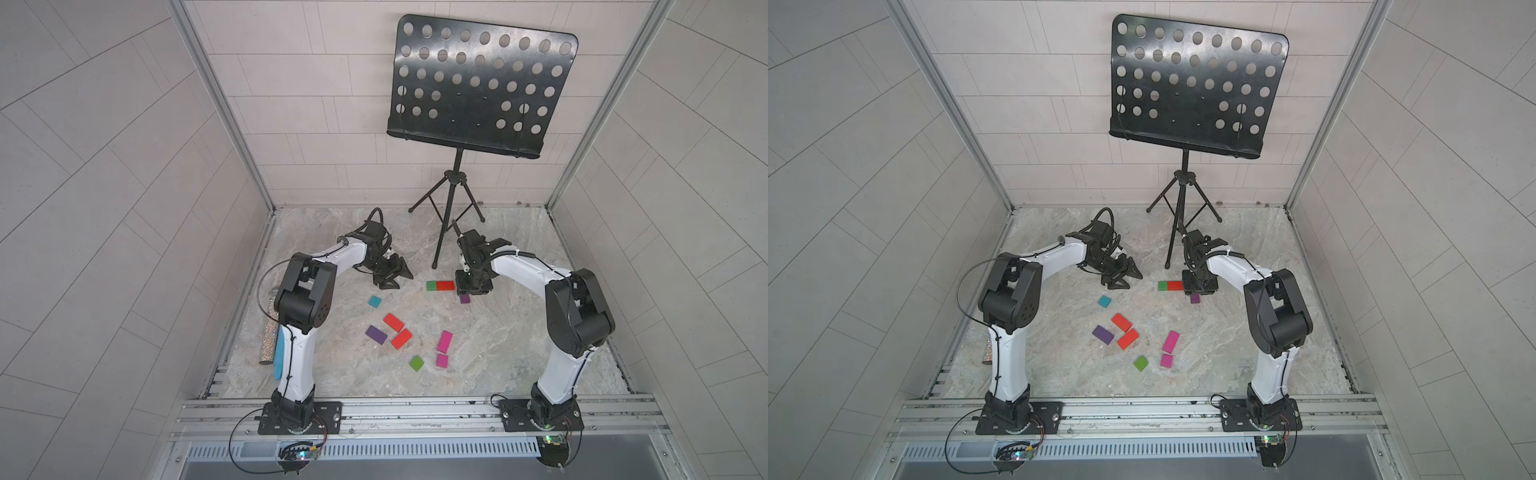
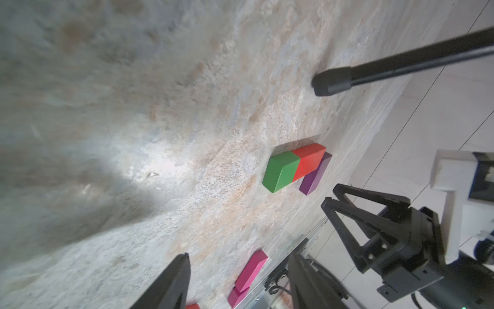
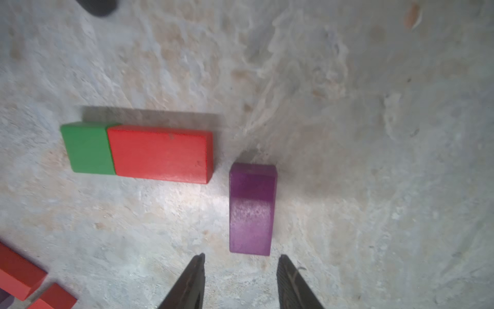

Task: Assemble the number 7 with building blocks
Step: Place the building block at the center of the board, then assemble the building block at the center of the board.

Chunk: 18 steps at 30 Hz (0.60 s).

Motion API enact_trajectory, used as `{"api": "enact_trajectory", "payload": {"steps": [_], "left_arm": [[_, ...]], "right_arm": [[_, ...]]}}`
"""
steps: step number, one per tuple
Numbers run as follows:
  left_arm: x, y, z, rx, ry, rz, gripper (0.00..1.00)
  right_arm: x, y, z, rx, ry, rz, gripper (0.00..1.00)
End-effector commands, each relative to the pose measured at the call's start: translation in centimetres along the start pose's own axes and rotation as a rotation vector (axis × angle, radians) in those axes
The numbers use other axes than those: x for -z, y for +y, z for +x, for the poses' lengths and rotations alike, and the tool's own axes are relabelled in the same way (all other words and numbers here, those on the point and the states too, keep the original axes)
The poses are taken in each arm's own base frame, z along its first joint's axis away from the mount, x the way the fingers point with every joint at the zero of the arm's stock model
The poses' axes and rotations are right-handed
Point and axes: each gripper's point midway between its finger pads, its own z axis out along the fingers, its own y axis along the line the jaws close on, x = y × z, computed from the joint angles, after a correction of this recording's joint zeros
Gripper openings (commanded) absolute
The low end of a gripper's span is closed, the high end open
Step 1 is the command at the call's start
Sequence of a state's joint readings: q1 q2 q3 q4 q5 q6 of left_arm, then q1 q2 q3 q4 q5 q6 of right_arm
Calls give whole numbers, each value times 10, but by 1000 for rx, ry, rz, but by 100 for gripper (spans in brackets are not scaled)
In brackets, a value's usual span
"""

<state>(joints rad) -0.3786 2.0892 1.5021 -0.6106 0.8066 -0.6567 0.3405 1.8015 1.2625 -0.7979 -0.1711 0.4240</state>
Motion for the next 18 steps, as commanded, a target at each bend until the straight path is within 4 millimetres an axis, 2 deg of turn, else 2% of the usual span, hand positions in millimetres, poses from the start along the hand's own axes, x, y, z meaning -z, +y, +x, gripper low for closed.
{"api": "enact_trajectory", "payload": {"steps": [1,4,7,13,18], "left_arm": [[0,-1,3,-16,5,-6,71],[-1,0,4,-14,8,-5,74],[-1,-2,6,-20,12,-1,87],[0,-2,8,-23,9,-5,96],[0,-2,8,-23,10,-4,97]], "right_arm": [[-3,-10,11,-19,15,41,47],[-6,-11,8,-19,13,47,47],[-8,-9,3,-18,6,39,48],[-11,-4,-3,-19,-2,23,48],[-22,-4,-2,-14,31,31,48]]}}
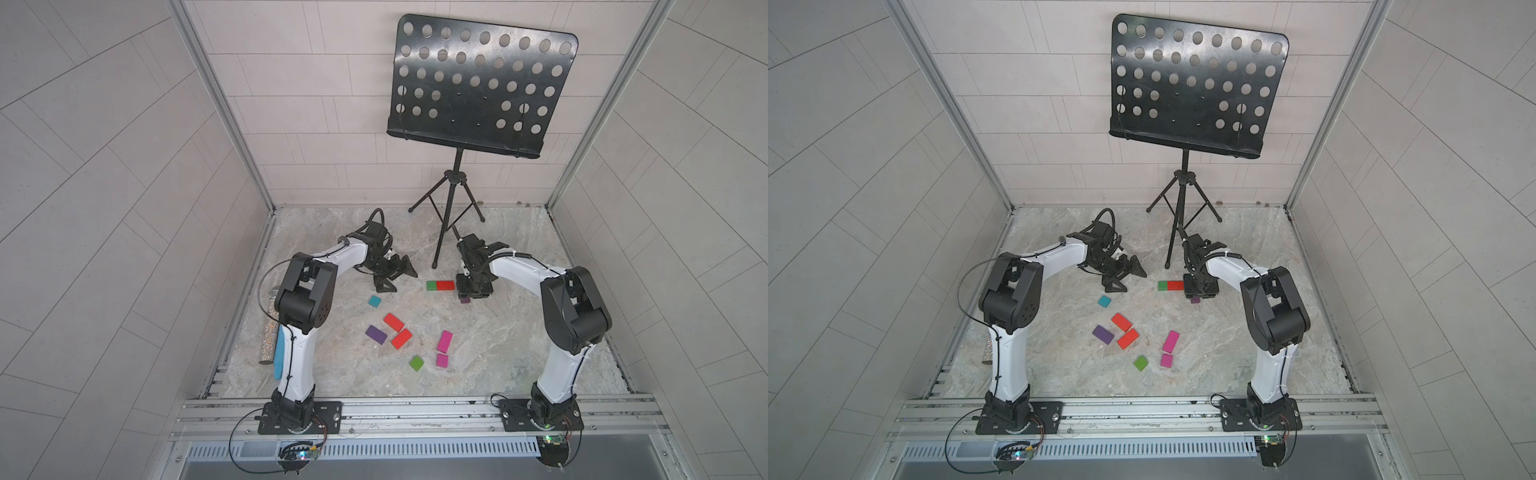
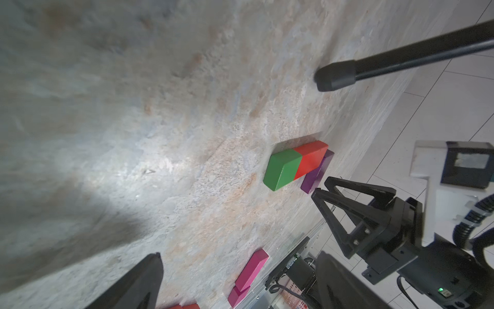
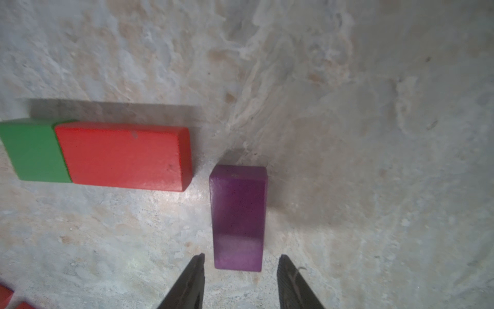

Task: Assemble the number 7 with building blocks
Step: Assemble the building block at the center of the board.

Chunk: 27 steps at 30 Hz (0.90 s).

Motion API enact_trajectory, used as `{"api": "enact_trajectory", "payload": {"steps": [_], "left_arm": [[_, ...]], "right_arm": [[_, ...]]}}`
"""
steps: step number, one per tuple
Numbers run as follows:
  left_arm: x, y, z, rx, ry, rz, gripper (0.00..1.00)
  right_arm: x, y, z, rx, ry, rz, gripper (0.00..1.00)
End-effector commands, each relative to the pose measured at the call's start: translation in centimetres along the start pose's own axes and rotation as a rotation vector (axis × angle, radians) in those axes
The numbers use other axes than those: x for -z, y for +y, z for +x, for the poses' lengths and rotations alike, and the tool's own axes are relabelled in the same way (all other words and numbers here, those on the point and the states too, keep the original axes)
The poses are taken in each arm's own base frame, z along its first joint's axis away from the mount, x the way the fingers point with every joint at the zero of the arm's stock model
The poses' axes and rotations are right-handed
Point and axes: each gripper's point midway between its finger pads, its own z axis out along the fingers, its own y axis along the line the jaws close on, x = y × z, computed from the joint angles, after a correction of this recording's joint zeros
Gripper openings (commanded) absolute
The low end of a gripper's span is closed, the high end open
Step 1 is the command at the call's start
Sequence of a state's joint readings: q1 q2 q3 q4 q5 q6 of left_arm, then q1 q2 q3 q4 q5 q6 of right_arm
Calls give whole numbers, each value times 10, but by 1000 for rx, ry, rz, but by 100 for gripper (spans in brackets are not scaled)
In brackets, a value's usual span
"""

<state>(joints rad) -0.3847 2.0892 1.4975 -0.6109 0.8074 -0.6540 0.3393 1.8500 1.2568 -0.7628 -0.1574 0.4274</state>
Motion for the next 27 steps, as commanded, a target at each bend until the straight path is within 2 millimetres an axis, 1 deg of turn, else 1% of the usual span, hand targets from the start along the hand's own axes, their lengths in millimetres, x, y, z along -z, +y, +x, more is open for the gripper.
{"api": "enact_trajectory", "payload": {"steps": [1,5,8,11,14,21,27], "left_arm": [[2,-2,5,-20,2,-1,97],[3,-4,4,-20,2,3,97],[3,-5,4,-21,1,4,100],[2,-4,4,-21,3,3,100],[1,-3,4,-20,5,1,100],[0,-3,2,-16,7,5,100],[-1,-3,2,-14,10,6,100]], "right_arm": [[-6,0,-1,-7,22,8,48],[-11,0,-1,-7,38,12,45],[-14,-1,0,-4,46,18,40],[-13,-1,0,-8,43,17,35],[-12,0,-3,-14,34,13,32],[-12,5,-12,-23,25,3,32],[-13,6,-13,-25,33,0,32]]}}
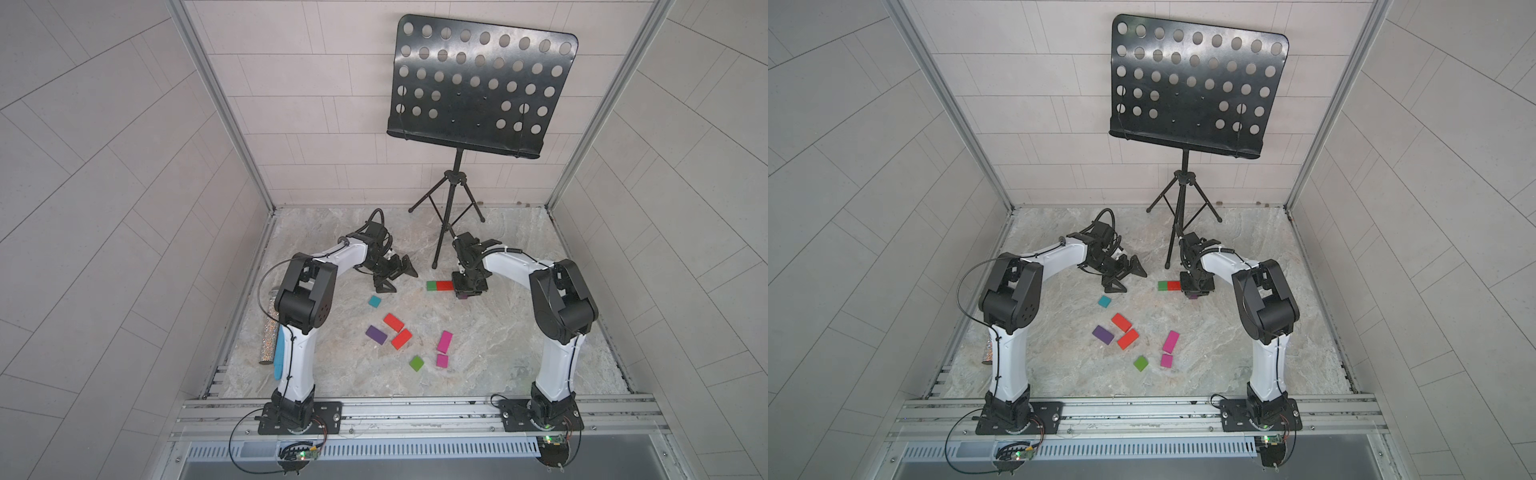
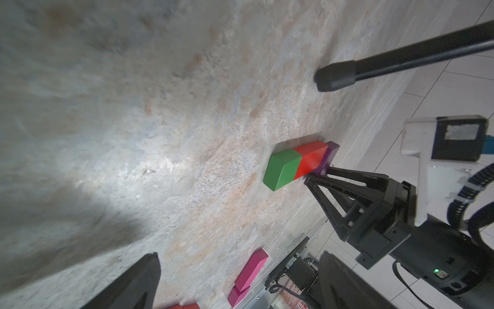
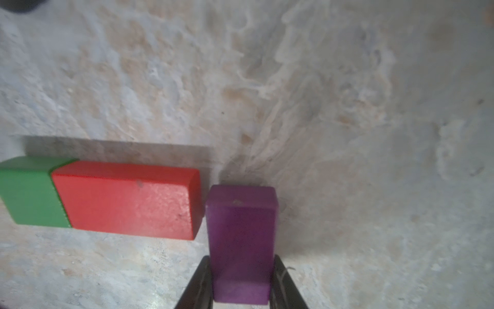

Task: Assemble the number 7 with building blocks
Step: Assemble the building block at the center of the board.

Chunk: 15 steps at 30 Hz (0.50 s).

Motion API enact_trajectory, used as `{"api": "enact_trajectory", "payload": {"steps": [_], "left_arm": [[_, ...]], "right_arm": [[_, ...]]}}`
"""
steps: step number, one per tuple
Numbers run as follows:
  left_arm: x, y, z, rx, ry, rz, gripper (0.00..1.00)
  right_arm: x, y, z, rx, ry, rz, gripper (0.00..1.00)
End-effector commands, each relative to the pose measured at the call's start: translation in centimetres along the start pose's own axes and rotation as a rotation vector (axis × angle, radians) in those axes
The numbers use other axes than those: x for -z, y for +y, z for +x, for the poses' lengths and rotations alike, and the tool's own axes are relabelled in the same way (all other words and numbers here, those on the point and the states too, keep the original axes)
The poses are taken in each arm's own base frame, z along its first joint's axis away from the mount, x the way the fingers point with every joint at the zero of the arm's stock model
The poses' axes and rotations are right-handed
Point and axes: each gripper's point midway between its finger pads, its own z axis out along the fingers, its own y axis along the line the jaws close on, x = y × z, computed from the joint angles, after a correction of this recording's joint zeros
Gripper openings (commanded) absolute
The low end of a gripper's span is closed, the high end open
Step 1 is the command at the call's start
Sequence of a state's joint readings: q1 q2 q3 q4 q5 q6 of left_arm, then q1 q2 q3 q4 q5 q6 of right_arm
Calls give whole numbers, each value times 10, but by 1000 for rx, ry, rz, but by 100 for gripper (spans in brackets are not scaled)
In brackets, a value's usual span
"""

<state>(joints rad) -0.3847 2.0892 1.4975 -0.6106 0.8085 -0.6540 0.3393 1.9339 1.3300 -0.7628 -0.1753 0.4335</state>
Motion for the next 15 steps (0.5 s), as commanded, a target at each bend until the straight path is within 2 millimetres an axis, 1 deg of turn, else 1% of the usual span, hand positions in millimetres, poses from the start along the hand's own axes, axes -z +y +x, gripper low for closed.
{"api": "enact_trajectory", "payload": {"steps": [1,15], "left_arm": [[-2,-2,2,-13,11,5,100],[-4,-2,0,-9,14,10,100]], "right_arm": [[-2,-2,2,-20,20,15,32],[-4,3,3,-21,32,1,32]]}}
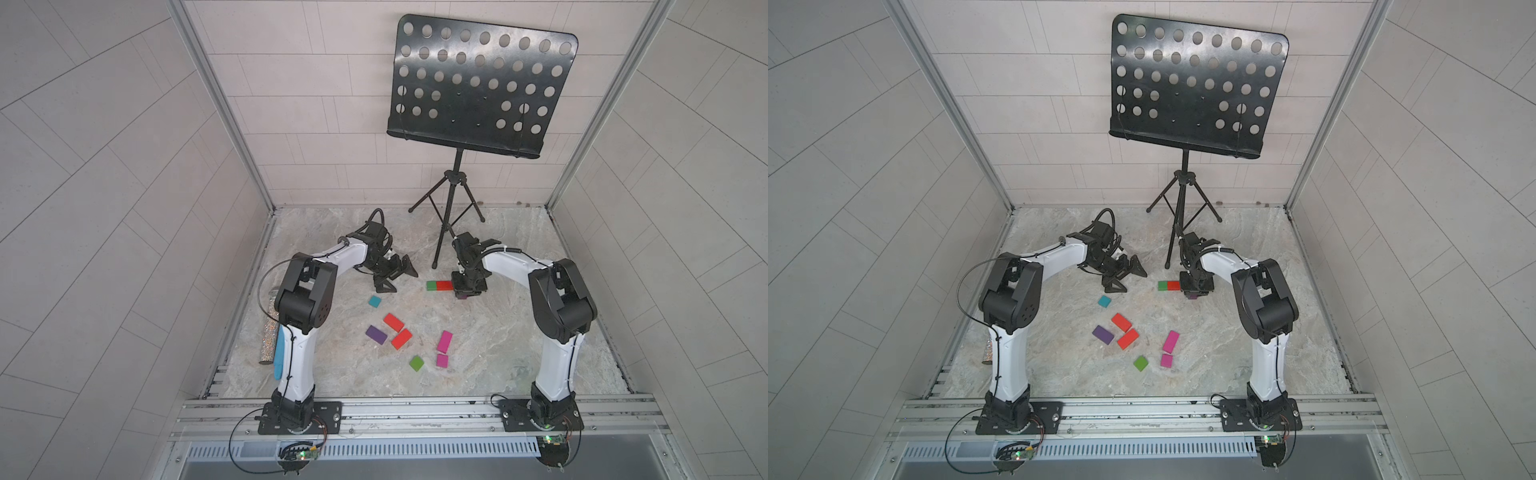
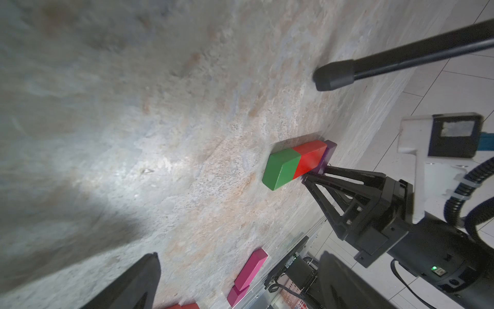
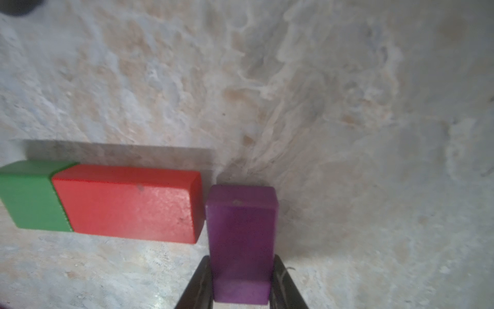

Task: Assemble the number 7 with building blocks
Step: Assemble the building block at the center of the board.

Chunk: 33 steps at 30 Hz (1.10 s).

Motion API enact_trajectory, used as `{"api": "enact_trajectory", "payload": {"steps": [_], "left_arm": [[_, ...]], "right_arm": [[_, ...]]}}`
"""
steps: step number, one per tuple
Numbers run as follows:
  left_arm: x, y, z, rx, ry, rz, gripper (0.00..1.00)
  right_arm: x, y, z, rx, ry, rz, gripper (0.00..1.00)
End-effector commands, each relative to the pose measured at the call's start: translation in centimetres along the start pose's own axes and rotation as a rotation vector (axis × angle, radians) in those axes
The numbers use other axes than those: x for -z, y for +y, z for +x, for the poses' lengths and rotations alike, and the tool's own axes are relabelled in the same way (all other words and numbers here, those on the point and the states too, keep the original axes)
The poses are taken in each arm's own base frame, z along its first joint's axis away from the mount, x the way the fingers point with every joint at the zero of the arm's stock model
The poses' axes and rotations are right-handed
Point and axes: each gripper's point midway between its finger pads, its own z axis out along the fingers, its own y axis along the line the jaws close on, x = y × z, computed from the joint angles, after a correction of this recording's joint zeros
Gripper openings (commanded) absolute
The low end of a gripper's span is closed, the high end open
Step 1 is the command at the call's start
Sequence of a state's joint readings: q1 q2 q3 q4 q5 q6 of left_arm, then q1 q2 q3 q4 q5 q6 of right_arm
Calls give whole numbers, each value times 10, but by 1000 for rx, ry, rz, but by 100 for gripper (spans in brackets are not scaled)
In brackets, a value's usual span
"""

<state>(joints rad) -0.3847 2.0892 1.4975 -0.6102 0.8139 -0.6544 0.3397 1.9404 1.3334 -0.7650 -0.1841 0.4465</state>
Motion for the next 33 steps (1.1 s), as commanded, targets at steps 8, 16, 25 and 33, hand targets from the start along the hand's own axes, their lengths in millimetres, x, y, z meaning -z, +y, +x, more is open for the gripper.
{"api": "enact_trajectory", "payload": {"steps": [8,16,25,33], "left_arm": [[-4,-2,-1,-11,11,9,100],[-4,-2,-1,-11,11,10,100],[-4,-2,0,-9,12,11,100],[-5,-1,0,-6,12,12,100]], "right_arm": [[-5,3,2,-3,25,13,32],[-7,1,1,1,30,29,32],[-9,-1,1,-3,40,40,32],[-11,-1,0,-10,42,47,32]]}}
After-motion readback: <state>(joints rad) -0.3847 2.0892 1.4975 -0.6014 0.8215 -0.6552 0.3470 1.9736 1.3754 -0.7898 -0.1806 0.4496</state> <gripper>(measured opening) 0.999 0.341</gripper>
